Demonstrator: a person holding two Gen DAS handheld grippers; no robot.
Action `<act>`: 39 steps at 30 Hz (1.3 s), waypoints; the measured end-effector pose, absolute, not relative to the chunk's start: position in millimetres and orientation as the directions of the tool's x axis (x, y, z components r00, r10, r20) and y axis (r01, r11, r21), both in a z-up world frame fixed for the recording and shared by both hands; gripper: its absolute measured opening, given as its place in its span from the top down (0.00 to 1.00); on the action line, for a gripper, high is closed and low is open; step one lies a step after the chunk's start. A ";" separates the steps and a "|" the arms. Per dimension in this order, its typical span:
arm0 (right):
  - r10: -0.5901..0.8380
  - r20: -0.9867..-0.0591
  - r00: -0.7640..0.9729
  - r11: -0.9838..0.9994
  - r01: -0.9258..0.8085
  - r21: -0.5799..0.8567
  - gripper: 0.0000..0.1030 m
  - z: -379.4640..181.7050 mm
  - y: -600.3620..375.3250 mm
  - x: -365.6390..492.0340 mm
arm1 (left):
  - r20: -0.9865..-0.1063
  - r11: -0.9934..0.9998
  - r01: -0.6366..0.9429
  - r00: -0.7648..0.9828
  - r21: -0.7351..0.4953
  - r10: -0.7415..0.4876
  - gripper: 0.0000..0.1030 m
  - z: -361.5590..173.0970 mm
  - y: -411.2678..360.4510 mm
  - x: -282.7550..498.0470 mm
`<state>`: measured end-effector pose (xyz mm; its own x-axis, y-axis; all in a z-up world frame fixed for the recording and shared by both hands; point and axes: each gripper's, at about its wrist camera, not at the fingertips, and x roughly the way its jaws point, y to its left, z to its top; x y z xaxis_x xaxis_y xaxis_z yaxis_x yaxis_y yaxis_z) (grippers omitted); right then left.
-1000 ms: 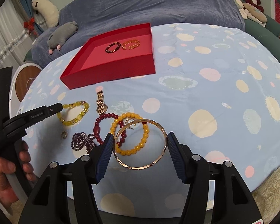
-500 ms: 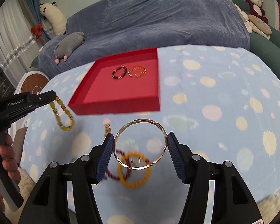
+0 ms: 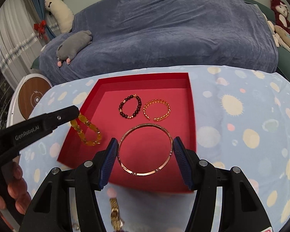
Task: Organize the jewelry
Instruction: 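Lower both bracelets into the red box and open both tools, then withdraw both tools back toward the remaining jewelry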
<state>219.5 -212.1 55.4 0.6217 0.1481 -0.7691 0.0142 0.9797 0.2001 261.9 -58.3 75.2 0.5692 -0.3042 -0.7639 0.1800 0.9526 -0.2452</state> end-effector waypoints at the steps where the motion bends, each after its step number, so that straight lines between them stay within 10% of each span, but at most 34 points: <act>1: 0.149 -0.776 0.614 0.979 0.017 0.201 0.45 50.5 -211.3 226.7 | -0.770 0.952 0.177 0.561 -0.249 -0.305 0.92 69.9 -58.0 266.5; 9: 0.132 -0.805 0.579 0.982 0.031 0.184 0.44 21.0 -207.4 254.6 | -0.787 0.958 0.162 0.546 -0.238 -0.288 0.89 40.4 -59.5 286.7; 16: 0.109 -0.795 0.596 0.982 0.058 0.177 0.39 24.9 -216.9 243.7 | -0.775 0.964 0.123 0.575 -0.236 -0.263 0.59 42.2 -46.5 280.6; 39: 0.099 -0.822 0.561 0.965 0.146 0.216 0.39 23.4 -242.2 57.4 | -0.809 0.957 0.132 0.512 -0.260 -0.290 0.58 27.4 -12.6 107.8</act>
